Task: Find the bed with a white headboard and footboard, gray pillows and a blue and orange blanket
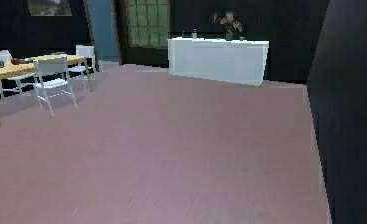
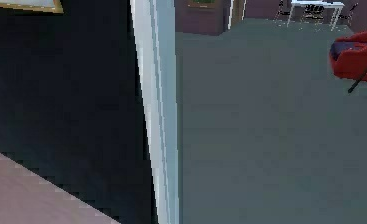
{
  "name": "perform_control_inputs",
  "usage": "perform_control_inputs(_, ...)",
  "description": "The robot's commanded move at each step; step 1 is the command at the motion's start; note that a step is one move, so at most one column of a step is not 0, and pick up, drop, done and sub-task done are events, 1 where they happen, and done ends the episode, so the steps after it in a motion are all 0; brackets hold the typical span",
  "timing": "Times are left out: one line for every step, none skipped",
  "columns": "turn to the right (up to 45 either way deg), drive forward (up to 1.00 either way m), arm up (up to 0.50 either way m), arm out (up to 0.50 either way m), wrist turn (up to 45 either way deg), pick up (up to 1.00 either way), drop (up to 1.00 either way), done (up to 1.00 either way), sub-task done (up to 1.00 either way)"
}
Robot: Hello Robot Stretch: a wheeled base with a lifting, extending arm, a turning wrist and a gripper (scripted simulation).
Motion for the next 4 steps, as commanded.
perform_control_inputs(0.0, 0.05, 0.00, 0.00, 0.0, 0.00, 0.00, 0.00, 0.00)
perform_control_inputs(-15.0, 0.00, 0.00, 0.00, 0.0, 0.00, 0.00, 0.00, 0.00)
perform_control_inputs(0.0, 1.00, 0.00, 0.00, 0.0, 0.00, 0.00, 0.00, 0.00)
perform_control_inputs(0.0, 1.00, 0.00, 0.00, 0.0, 0.00, 0.00, 0.00, 0.00)
